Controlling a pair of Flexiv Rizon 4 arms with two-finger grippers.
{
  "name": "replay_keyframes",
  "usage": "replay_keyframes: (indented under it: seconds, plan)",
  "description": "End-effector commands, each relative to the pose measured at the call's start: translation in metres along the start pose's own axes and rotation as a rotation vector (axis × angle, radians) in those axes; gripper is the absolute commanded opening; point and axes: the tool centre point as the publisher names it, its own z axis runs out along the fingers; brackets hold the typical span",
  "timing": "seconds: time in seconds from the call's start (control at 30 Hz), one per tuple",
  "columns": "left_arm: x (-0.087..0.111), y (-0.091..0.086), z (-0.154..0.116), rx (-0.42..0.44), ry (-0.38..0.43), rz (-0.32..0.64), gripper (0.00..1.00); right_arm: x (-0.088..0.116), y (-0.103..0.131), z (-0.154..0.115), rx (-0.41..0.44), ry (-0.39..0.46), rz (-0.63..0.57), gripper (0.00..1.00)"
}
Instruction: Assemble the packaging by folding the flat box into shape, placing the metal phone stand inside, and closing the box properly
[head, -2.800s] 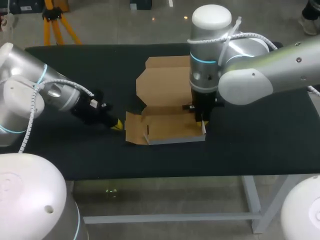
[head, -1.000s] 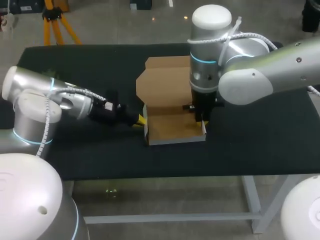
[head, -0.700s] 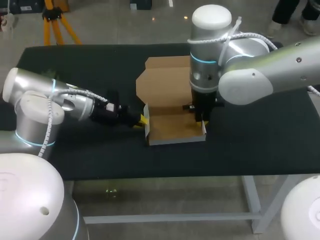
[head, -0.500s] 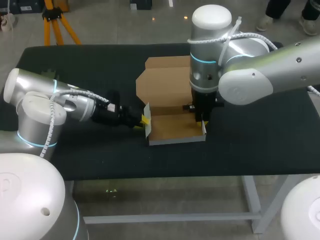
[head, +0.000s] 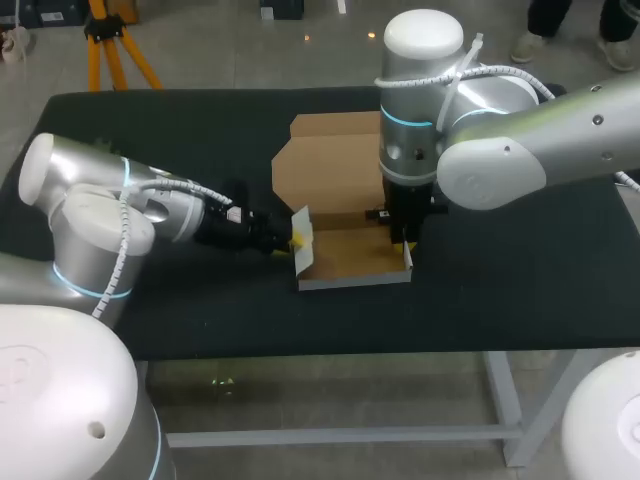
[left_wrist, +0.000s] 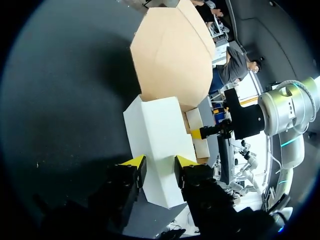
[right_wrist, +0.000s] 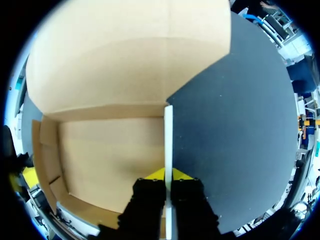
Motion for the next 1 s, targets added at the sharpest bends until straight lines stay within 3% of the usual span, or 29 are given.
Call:
replay_keyframes:
  seconds: [0.03,0.67,1.0]
  plan:
    - [0.0062,0.0031,0.0054,0.028,-0.059,-0.006,0.43,0.0015,0.0006,-0.0006,0.003,-0.003,0.000,0.00]
    - [0.0059,-0.0019,0.0024,0.054,-0.183,-0.026,0.45,0.0015,0.0006,-0.0006,0.003,-0.003,0.000,0.00]
    - [0.0101,-0.0058,0.0034,-0.048,-0.233,-0.041,0.44,0.0015,0.0006,-0.0006,0.003,-0.003,0.000,0.00]
